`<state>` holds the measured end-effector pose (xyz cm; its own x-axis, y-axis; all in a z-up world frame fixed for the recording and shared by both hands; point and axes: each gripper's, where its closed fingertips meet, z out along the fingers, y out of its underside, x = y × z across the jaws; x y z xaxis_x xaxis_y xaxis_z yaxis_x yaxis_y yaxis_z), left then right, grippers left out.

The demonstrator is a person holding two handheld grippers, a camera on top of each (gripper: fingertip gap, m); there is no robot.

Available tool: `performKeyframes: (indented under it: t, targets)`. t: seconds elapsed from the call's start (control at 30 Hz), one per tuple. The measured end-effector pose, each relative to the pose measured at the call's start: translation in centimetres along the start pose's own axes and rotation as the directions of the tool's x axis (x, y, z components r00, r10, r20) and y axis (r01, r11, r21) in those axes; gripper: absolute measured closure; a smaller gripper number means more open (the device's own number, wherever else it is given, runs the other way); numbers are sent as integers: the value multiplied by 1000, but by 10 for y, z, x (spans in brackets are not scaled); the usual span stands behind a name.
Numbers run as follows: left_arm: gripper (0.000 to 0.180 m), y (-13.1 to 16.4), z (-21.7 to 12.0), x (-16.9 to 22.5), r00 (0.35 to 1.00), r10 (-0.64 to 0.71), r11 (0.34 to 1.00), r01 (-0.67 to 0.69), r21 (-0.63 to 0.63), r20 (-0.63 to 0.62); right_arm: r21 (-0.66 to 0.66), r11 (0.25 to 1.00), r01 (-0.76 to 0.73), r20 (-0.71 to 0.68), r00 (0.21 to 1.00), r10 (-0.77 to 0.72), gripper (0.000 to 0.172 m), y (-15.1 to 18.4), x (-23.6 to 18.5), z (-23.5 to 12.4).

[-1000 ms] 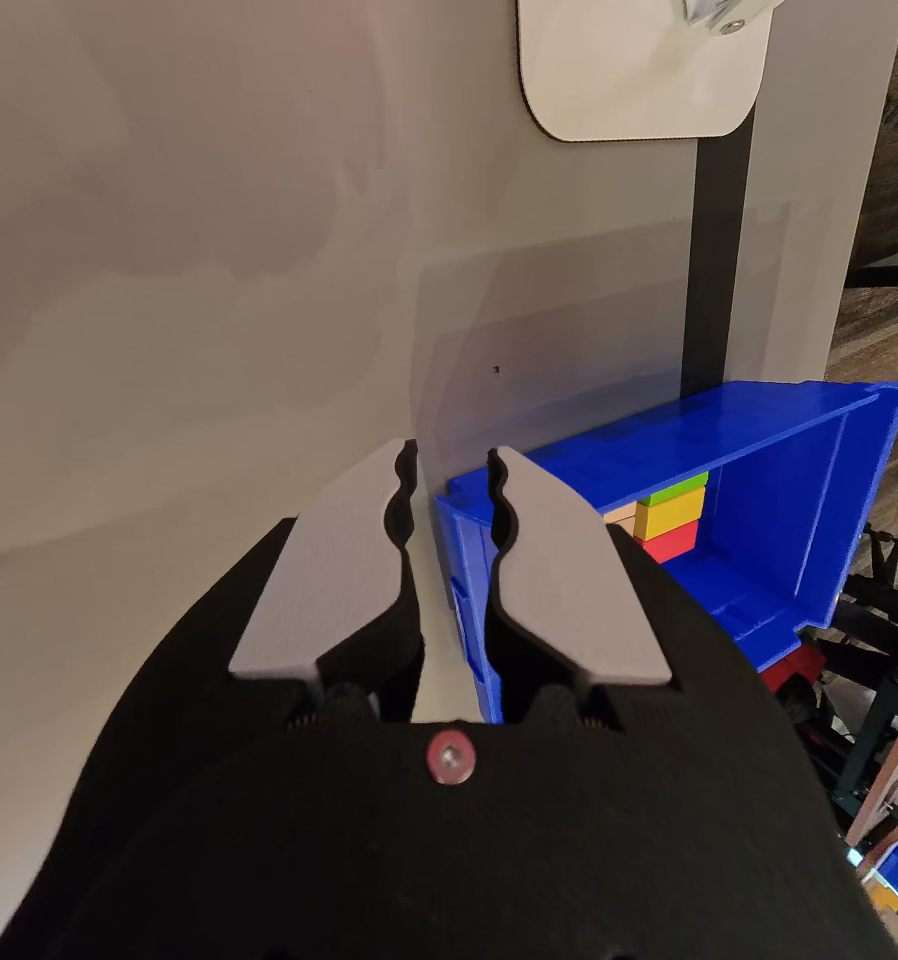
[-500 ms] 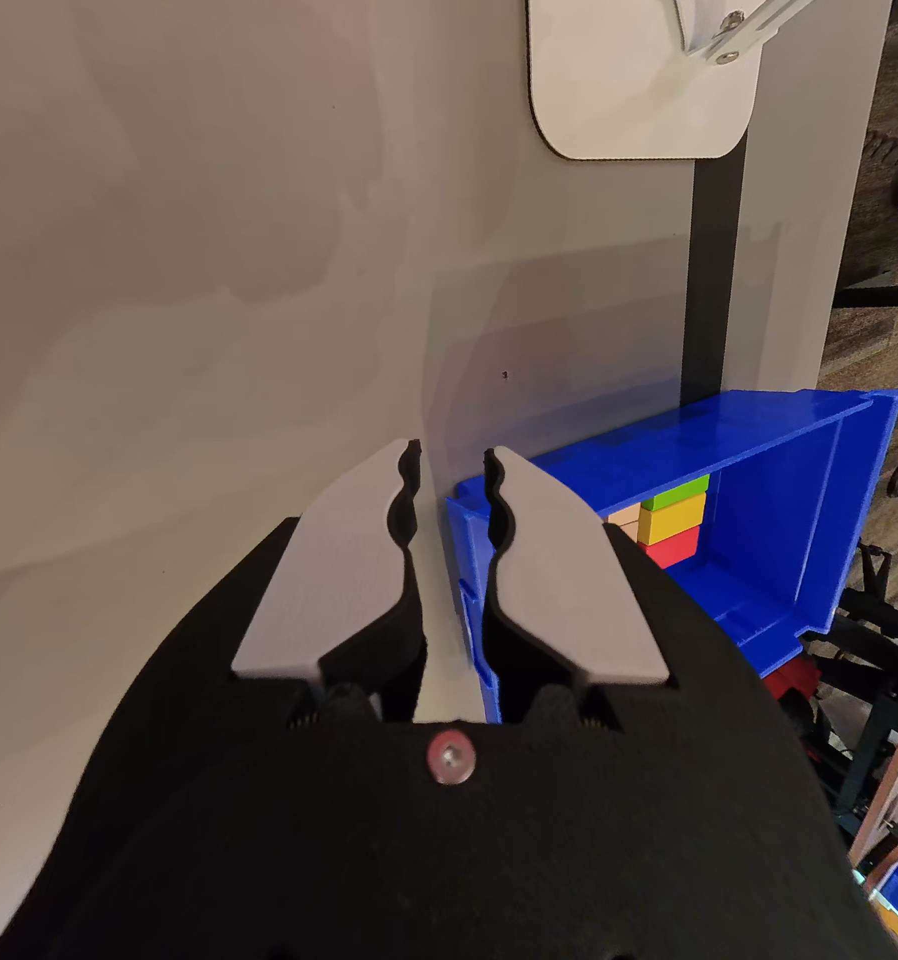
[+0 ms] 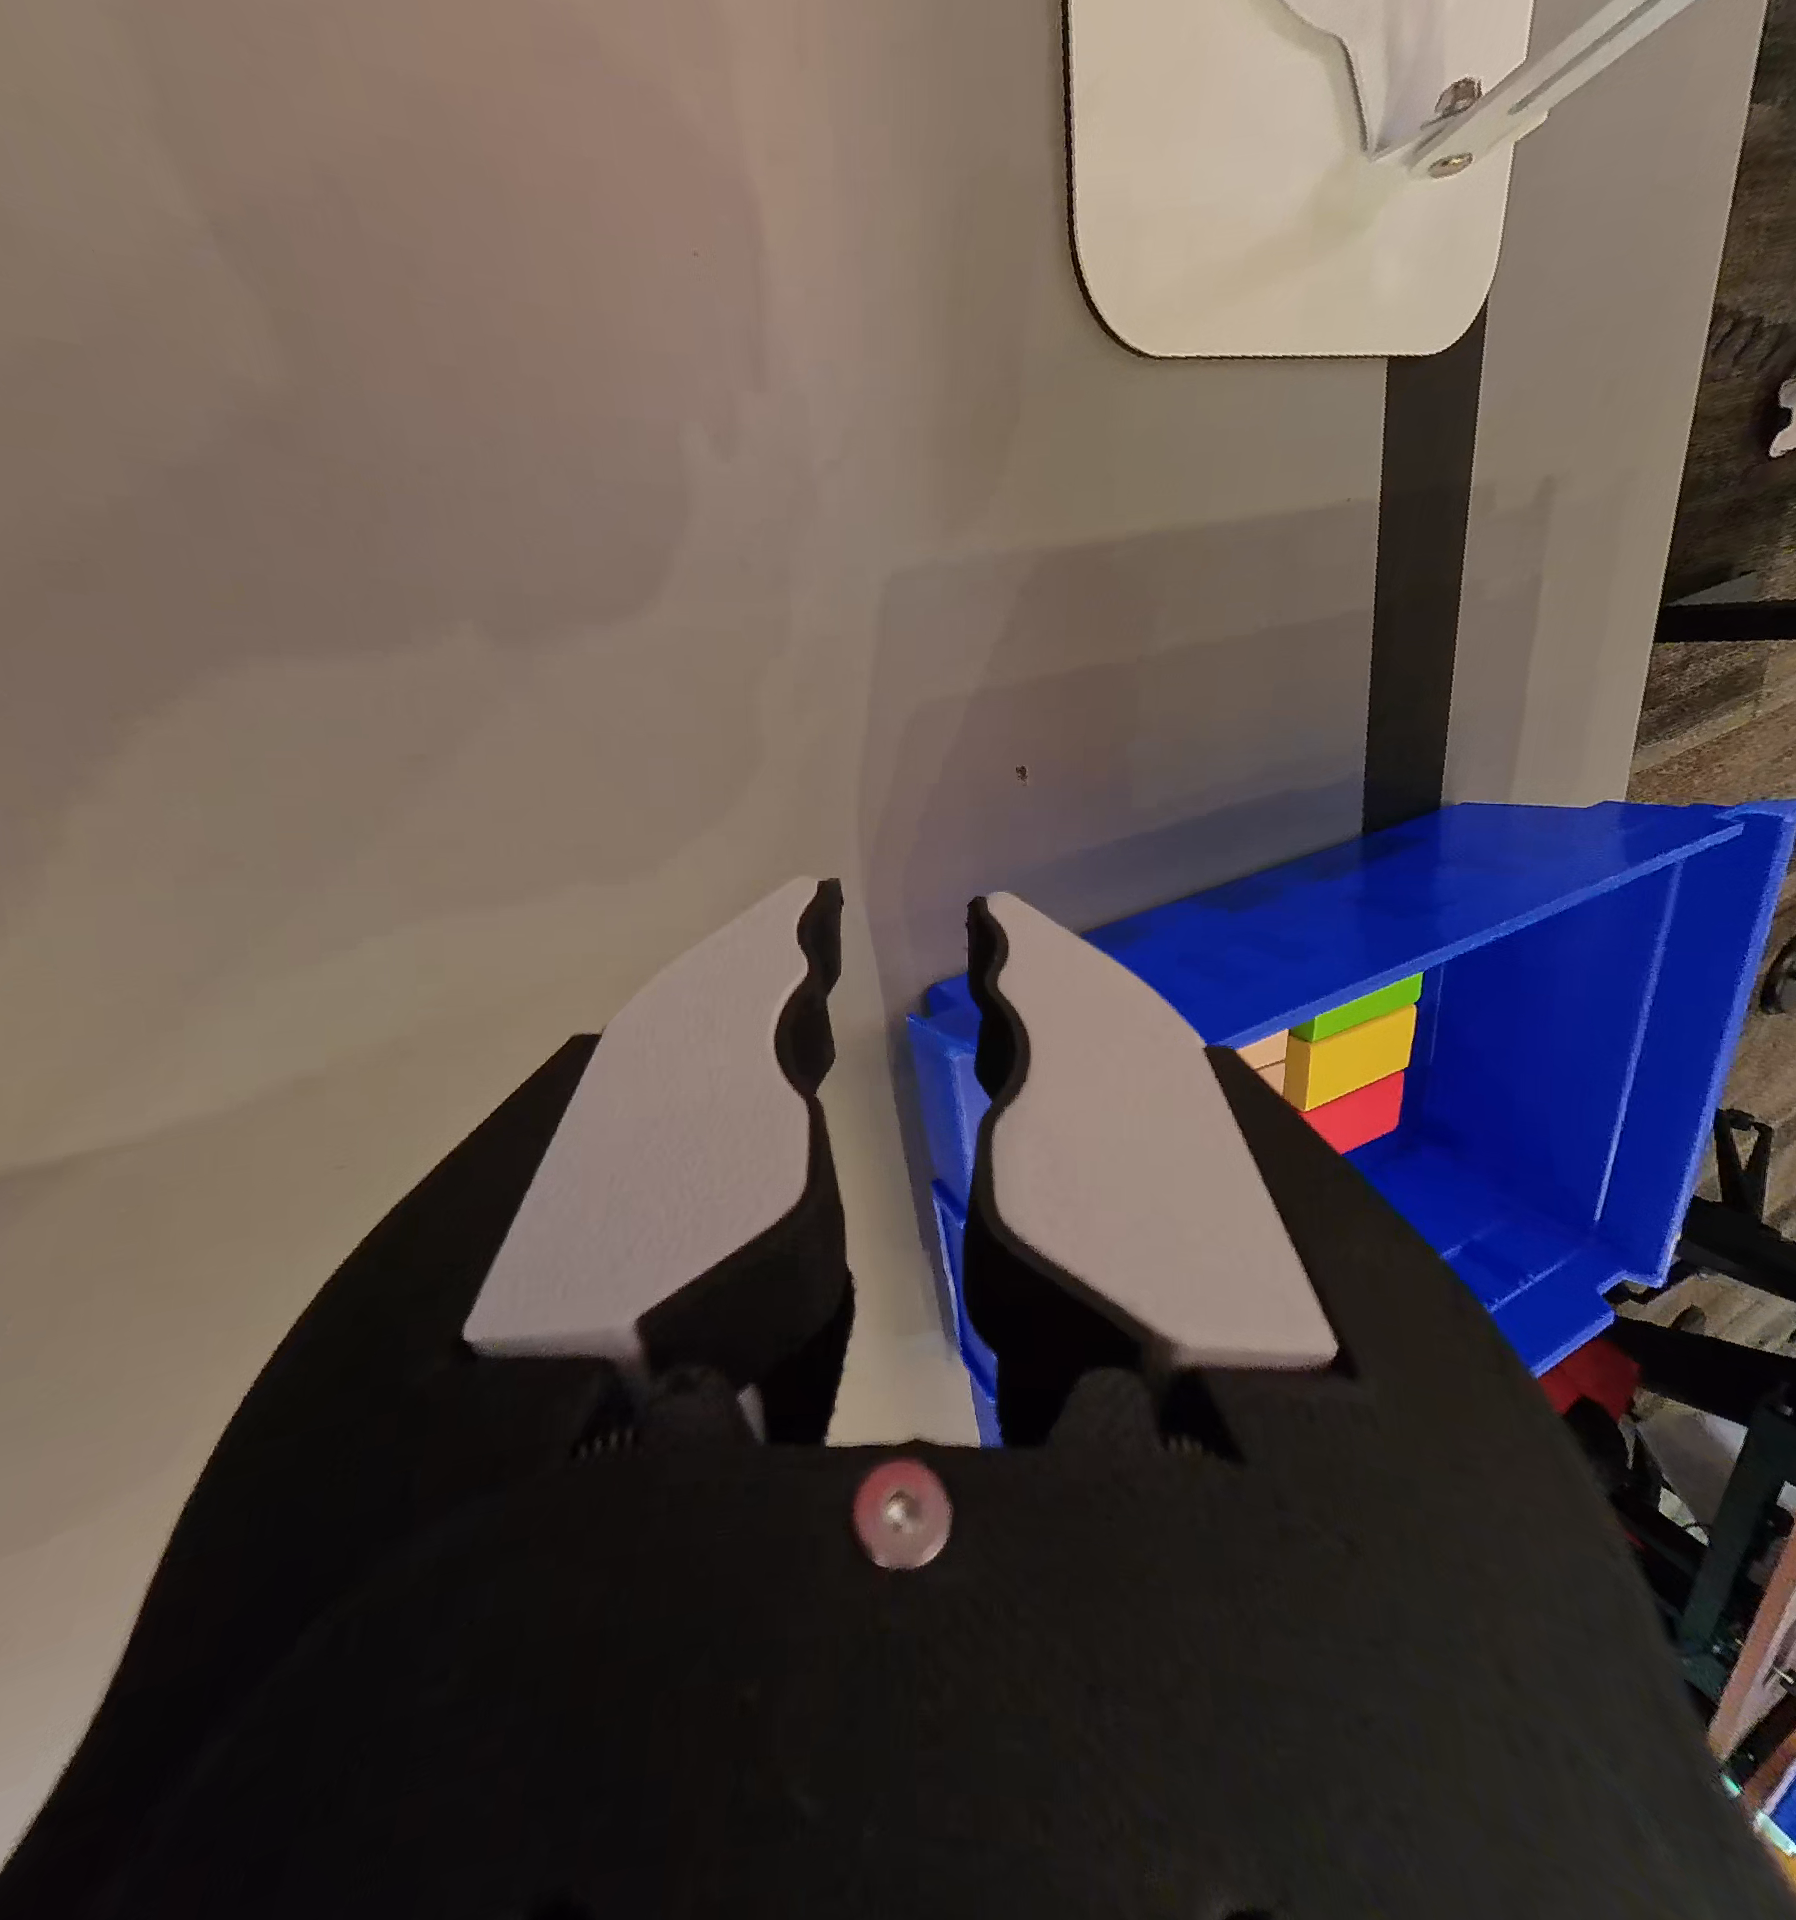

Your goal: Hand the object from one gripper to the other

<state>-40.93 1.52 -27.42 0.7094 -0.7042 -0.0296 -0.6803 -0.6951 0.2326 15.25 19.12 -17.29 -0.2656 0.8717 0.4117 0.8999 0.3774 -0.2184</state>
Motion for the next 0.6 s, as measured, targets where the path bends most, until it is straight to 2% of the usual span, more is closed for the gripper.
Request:
performKeyframes:
  t: [0.23, 0.4, 0.6]
  targets:
    - [78, -3, -12, -12, 994, -58, 995, 50, 85, 92, 98, 995, -14, 12, 1000, 13, 148, -24, -3, -8]
    - [78, -5, -32, -16, 981, -87, 981, 54, 186, 171, 213, 977, -8, 42, 999, -1, 146, -57, -8, -15]
    - [78, -14, -59, -10, 973, -49, 962, -14, 271, 224, 332, 943, 13, 49, 998, -31, 136, -104, -7, -23]
